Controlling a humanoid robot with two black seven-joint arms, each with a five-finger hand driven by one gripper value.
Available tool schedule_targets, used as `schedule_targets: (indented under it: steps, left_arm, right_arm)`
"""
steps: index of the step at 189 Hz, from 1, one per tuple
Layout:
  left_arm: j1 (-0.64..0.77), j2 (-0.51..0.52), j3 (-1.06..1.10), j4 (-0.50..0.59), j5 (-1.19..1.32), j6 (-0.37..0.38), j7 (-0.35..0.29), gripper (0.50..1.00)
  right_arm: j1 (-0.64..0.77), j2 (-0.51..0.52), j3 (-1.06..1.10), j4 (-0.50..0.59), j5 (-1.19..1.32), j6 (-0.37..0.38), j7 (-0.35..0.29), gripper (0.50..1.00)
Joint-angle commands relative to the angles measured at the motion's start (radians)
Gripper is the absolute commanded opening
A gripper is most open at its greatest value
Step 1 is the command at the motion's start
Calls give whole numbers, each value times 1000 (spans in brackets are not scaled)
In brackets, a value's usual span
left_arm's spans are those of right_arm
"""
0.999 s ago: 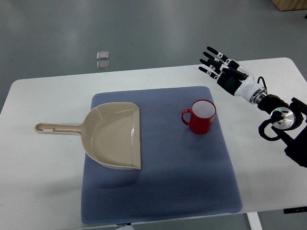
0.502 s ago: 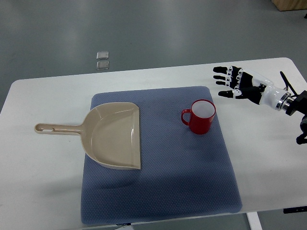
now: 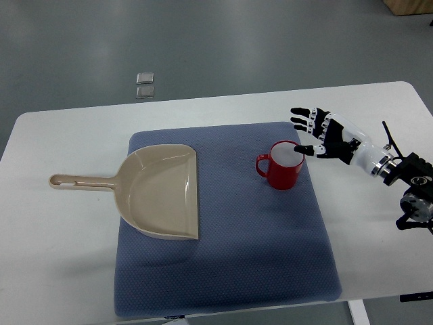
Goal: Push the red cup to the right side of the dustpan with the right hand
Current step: 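Lower the right hand beside the red mug on the side away from the dustpan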
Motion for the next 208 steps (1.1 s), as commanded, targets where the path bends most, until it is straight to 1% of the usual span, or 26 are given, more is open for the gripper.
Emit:
schedule_targets:
  steps: [1, 30, 54, 78, 116, 137, 208]
  left_arm:
    - [0, 0, 0, 2, 0, 0, 0, 1000]
    - [0, 0, 0, 2, 0, 0, 0, 1000]
    - [3, 0, 0, 0, 0, 0, 0, 1000]
    - [8, 0, 0, 0, 0, 0, 0, 1000]
    - [11, 0, -3, 2, 0, 0, 0, 1000]
    - [11, 0, -3, 2, 0, 0, 0, 1000]
    - [11, 0, -3, 3, 0, 0, 0, 1000]
  right_arm:
    - [-11, 21, 2, -1, 0, -14, 15, 934]
    - [-35, 32, 5, -1, 3, -15, 19, 934]
    - [-57, 64, 10, -1, 3, -17, 20, 934]
    - [-60, 71, 7, -1, 3, -54, 20, 934]
    - [-65, 78, 10, -1, 2, -63, 22, 934]
    - [-69, 78, 0, -2, 2, -90, 51, 934]
    - [-75, 111, 0, -9, 2, -95, 55, 934]
